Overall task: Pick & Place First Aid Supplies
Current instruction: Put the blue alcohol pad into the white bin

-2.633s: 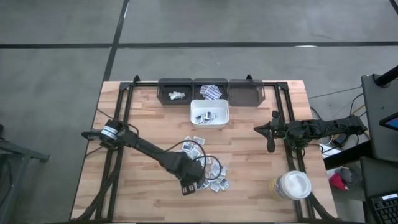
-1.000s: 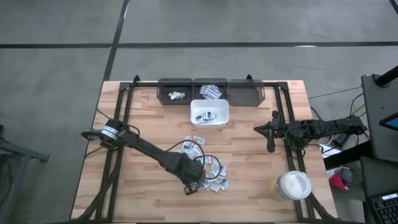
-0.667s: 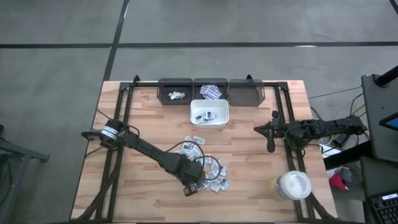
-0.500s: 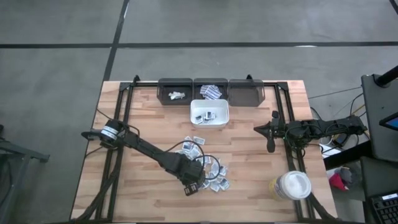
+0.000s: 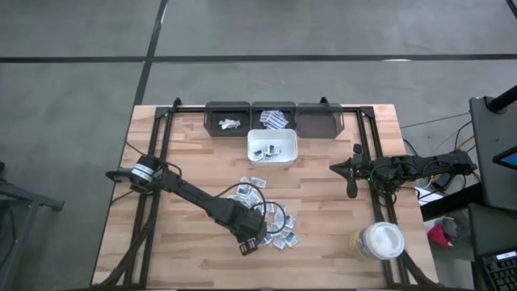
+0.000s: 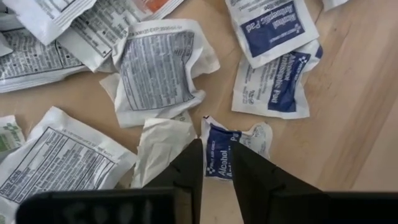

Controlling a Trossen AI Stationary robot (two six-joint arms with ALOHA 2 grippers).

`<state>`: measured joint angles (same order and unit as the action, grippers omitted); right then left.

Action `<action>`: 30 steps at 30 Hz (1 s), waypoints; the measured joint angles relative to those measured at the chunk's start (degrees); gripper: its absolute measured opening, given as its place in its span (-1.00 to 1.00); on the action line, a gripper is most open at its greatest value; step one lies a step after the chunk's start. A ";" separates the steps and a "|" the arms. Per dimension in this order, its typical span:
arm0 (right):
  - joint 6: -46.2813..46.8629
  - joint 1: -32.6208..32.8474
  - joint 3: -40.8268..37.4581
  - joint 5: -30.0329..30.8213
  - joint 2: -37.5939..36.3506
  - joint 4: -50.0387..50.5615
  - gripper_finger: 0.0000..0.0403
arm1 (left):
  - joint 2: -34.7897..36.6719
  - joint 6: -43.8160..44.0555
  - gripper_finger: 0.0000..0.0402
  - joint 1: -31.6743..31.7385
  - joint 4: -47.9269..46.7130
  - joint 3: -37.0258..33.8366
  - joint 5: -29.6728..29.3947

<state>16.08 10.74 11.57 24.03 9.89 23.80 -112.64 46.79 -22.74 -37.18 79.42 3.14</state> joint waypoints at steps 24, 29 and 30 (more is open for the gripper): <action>-0.20 0.00 -0.01 0.00 0.00 0.03 -0.91 | -4.44 0.94 -0.98 -1.11 2.87 0.33 0.87; -0.02 0.00 0.00 0.00 0.00 0.03 -0.91 | -4.37 0.73 -0.99 -1.19 2.85 0.33 0.40; -0.02 0.00 -0.01 0.00 0.00 0.03 -0.91 | -4.31 0.92 -0.99 -1.20 2.70 0.33 -0.04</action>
<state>16.05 10.74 11.56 24.03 9.89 23.83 -116.95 47.70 -23.94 -34.48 79.75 3.10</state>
